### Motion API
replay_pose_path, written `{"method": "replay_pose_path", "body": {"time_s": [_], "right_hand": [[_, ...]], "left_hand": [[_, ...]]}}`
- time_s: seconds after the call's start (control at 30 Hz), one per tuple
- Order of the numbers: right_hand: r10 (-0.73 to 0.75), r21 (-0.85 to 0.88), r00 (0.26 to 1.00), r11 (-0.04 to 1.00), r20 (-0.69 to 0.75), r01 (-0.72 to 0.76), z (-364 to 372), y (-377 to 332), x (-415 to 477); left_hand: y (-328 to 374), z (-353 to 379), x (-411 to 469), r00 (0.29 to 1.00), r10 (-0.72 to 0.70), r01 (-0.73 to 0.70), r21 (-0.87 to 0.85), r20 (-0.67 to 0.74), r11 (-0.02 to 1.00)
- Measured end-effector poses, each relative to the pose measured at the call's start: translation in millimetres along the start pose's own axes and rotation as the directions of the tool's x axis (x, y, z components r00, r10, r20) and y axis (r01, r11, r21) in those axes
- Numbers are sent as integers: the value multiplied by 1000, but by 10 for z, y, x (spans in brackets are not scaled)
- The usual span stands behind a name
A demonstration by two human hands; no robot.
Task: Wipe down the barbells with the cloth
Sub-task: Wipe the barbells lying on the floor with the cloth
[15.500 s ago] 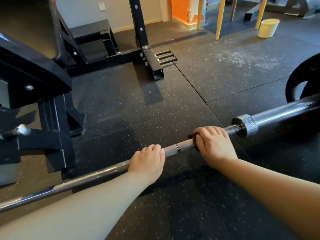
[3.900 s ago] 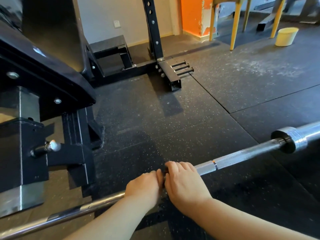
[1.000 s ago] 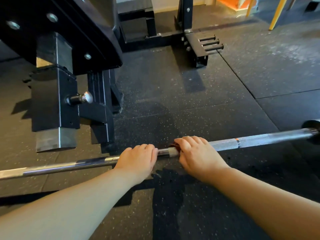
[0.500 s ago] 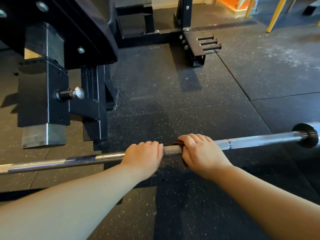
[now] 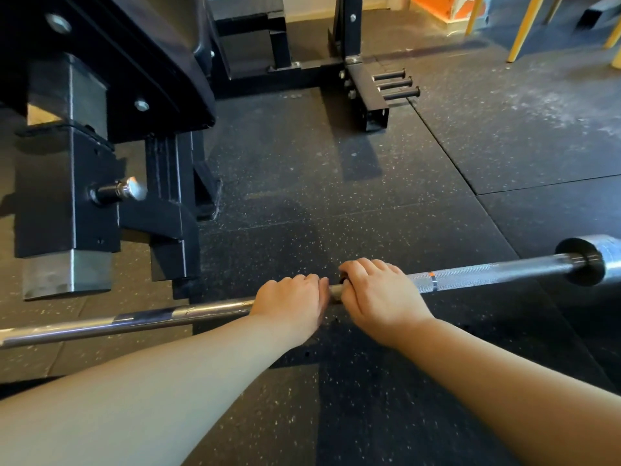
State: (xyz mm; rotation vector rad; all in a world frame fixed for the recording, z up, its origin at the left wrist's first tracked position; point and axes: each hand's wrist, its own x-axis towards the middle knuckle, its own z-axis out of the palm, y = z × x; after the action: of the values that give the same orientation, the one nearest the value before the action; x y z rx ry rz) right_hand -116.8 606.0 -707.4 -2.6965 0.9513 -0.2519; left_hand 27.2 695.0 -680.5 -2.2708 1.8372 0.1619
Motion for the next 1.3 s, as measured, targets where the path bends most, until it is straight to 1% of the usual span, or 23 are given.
{"method": "replay_pose_path", "body": {"time_s": [0.1, 0.13, 0.2, 0.23, 0.33, 0.37, 0.47, 0.5, 0.57, 0.63, 0.67, 0.7, 0.73, 0.8, 0.83, 0.9, 0.93, 1.0, 1.07, 1.13, 1.2, 1.27, 1.3], "right_hand": [[97, -6, 995, 995, -13, -97, 17, -182, 24], [91, -9, 996, 996, -3, -91, 27, -284, 29], [-15, -12, 998, 1000, 65, 16, 59, -457, 34], [-60, 22, 993, 998, 103, 58, 50, -497, 41], [-78, 105, 975, 993, 208, 57, -64, -408, 109], [-61, 100, 978, 994, 201, 41, -68, -367, 110], [91, -16, 991, 996, 97, -89, -54, -420, 84], [100, -40, 992, 994, 79, -97, -13, -477, 78], [20, -69, 996, 998, 91, -14, 47, -572, 65], [-92, -80, 985, 991, 143, 104, -28, -543, 85], [-113, -84, 980, 988, 165, 128, -96, -483, 114], [-99, -91, 982, 989, 160, 114, -160, -406, 148], [-42, -87, 990, 995, 135, 54, -202, -337, 171], [93, -17, 991, 996, 100, -92, -193, -308, 163], [107, -1, 991, 994, 84, -107, -155, -379, 146], [2, -32, 1000, 999, 5, -2, -49, -586, 86], [-61, -45, 998, 997, -5, 61, -9, -656, 60], [-136, 12, 987, 991, 81, 136, -25, -664, 93], [-106, 79, 979, 992, 175, 94, -54, -548, 167], [-14, 100, 993, 995, 119, 2, -5, -505, 147], [47, 15, 999, 999, 15, -47, 114, -614, 97], [66, -5, 998, 998, -17, -66, 201, -783, 52], [67, 22, 998, 998, 3, -67, 198, -849, 61]], "left_hand": [[-122, 2, -74, 1000, 15, -15, -17, -22, 1000], [-148, 24, -90, 1000, 14, -14, -15, -19, 1000], [-193, 64, -126, 1000, -2, 2, -7, -17, 1000], [-214, 77, -140, 1000, -10, 10, -6, -22, 1000], [-252, 62, -183, 999, 0, -1, -29, -39, 1000], [-252, 44, -192, 999, 8, -11, -47, -48, 999], [-226, 11, -194, 997, 5, -13, -100, -74, 995], [-221, 12, -189, 997, 1, -8, -103, -74, 995], [-213, 15, -171, 999, -6, 1, -97, -54, 995], [-211, -8, -175, 999, -8, 5, -93, -34, 996], [-210, -21, -183, 1000, -5, 3, -79, -28, 997], [-217, -29, -179, 1000, -3, 1, -76, -21, 997], [-228, -24, -173, 1000, -12, 10, -98, -16, 995], [-227, -14, -157, 999, -39, 39, -138, 5, 990], [-229, -3, -147, 999, -42, 44, -133, 14, 990], [-258, 17, -147, 999, -45, 47, -106, 16, 993], [-274, 20, -166, 999, -49, 50, -100, 18, 994], [-346, 22, -211, 999, -41, 41, -111, 10, 993], [-443, 30, -264, 999, -35, 39, -175, 27, 984], [-551, 76, -294, 999, -39, 42, -197, 23, 980], [-662, 145, -341, 999, -47, 45, -183, -7, 982], [-727, 184, -389, 997, -69, 62, -148, -45, 987], [-746, 208, -401, 995, -89, 80, -150, -55, 985]]}}
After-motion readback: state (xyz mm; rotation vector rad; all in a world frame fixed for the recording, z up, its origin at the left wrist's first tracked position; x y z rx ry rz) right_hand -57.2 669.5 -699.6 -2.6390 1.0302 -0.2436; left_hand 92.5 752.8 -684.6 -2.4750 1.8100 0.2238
